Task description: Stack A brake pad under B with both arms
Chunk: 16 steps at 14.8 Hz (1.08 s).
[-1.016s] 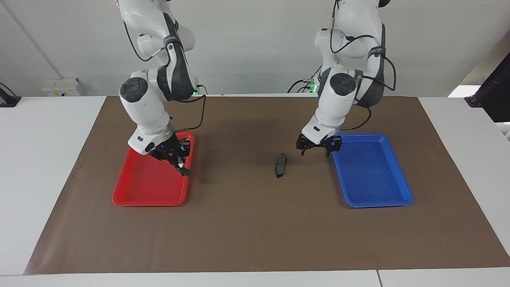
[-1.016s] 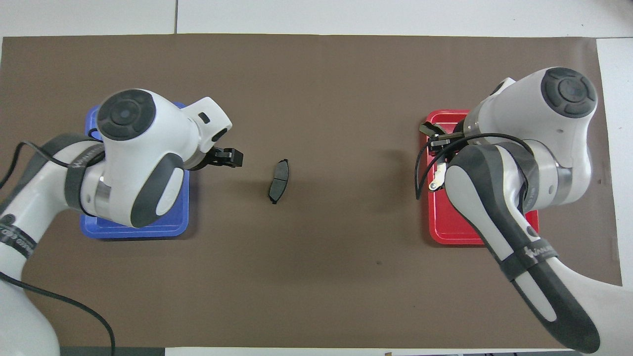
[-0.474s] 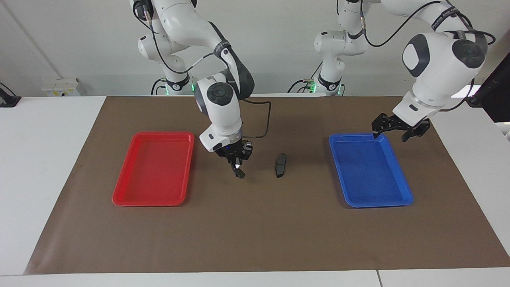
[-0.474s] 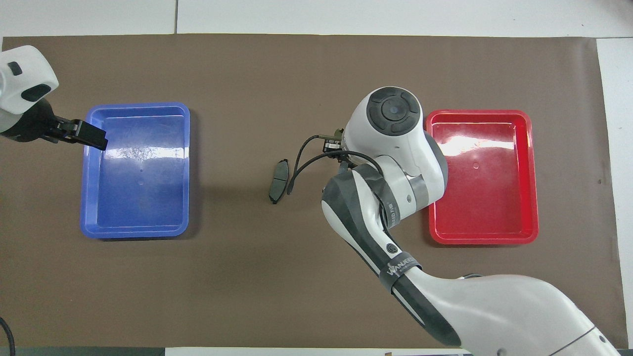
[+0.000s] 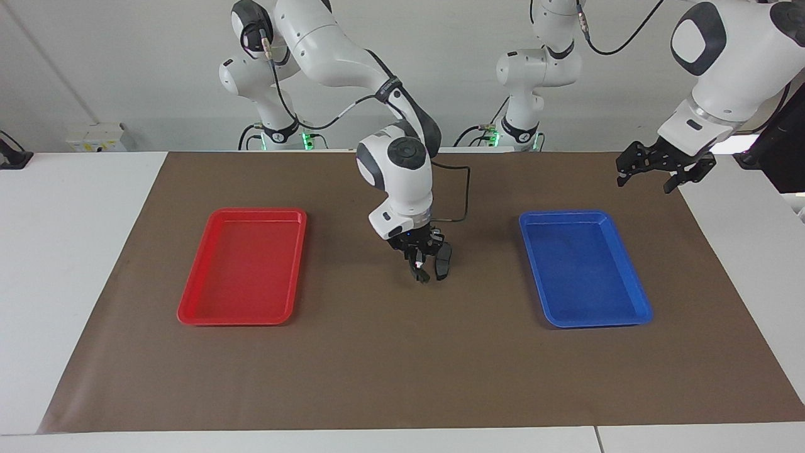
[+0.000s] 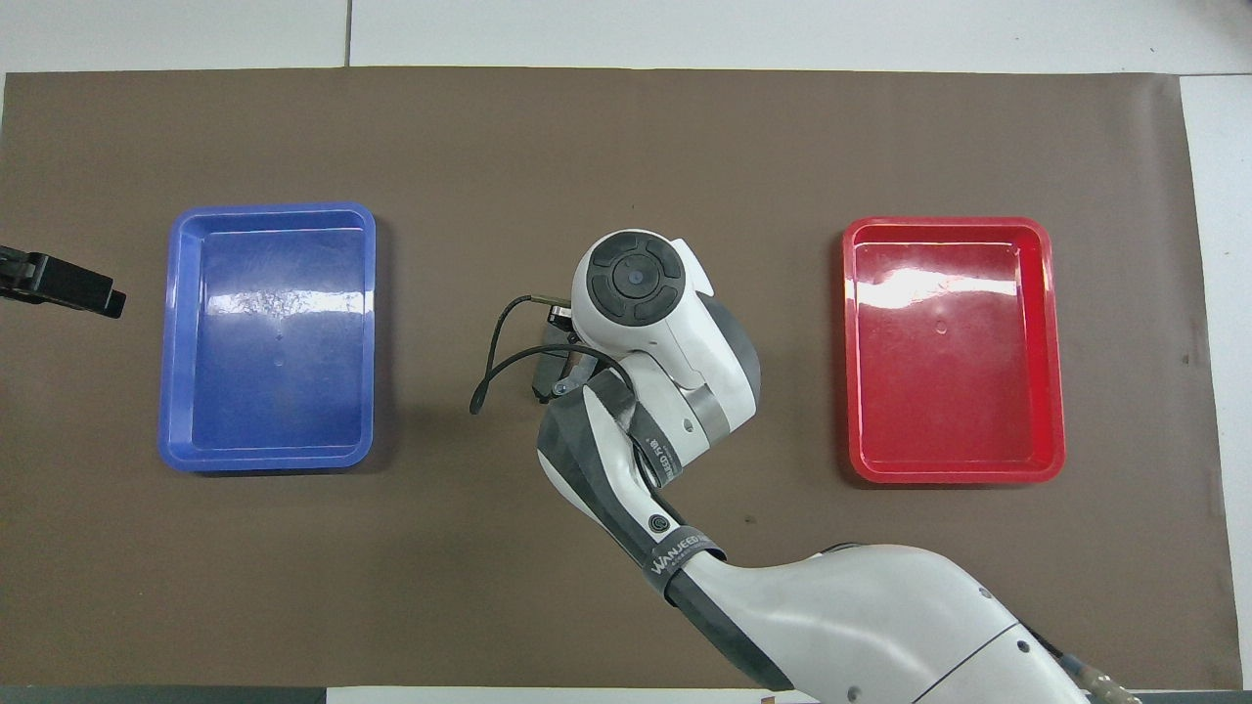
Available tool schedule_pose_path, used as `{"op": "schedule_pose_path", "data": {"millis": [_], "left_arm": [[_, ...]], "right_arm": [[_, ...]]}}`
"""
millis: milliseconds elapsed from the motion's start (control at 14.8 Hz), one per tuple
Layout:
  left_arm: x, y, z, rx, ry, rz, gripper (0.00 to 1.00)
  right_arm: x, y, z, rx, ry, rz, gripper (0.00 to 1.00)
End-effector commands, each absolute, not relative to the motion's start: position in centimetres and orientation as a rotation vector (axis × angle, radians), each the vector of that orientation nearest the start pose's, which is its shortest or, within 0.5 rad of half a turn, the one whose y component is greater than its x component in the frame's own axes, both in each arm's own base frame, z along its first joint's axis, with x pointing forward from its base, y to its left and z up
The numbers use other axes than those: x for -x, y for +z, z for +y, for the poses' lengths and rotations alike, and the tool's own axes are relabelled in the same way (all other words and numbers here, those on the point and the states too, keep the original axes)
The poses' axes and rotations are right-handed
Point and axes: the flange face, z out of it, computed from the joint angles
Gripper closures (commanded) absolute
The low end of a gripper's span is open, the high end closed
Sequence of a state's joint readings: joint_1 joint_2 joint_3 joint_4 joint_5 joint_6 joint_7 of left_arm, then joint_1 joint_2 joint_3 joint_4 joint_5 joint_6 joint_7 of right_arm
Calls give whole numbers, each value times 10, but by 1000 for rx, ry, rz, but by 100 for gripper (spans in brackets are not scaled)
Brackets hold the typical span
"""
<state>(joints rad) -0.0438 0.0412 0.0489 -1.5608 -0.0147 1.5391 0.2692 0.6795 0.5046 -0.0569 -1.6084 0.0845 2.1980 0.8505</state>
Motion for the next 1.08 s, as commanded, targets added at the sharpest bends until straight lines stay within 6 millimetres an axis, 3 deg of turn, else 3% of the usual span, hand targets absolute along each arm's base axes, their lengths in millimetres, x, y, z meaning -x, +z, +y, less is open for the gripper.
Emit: {"op": "schedule_pose_path", "data": {"millis": [0, 135, 271, 339, 677, 1016], "left_arm": [[-558, 611, 1, 3132, 120, 438, 1], [-556, 610, 13, 3134, 138, 436, 1], [-555, 610, 19, 3130, 143, 465, 1], [-554, 609, 20, 3131, 145, 460, 1], [-544, 608, 21, 3133, 147, 458, 1], [-547, 611, 19, 3132, 121, 448, 1]], "right_arm": [[-564, 335, 420, 3043, -139, 367, 100], [-550, 316, 439, 3076, -125, 303, 100], [-551, 314, 442, 3074, -127, 298, 100], [-562, 328, 448, 3050, -159, 302, 100], [-560, 310, 454, 3063, -148, 289, 100], [-558, 309, 456, 3058, -142, 288, 100]]}}
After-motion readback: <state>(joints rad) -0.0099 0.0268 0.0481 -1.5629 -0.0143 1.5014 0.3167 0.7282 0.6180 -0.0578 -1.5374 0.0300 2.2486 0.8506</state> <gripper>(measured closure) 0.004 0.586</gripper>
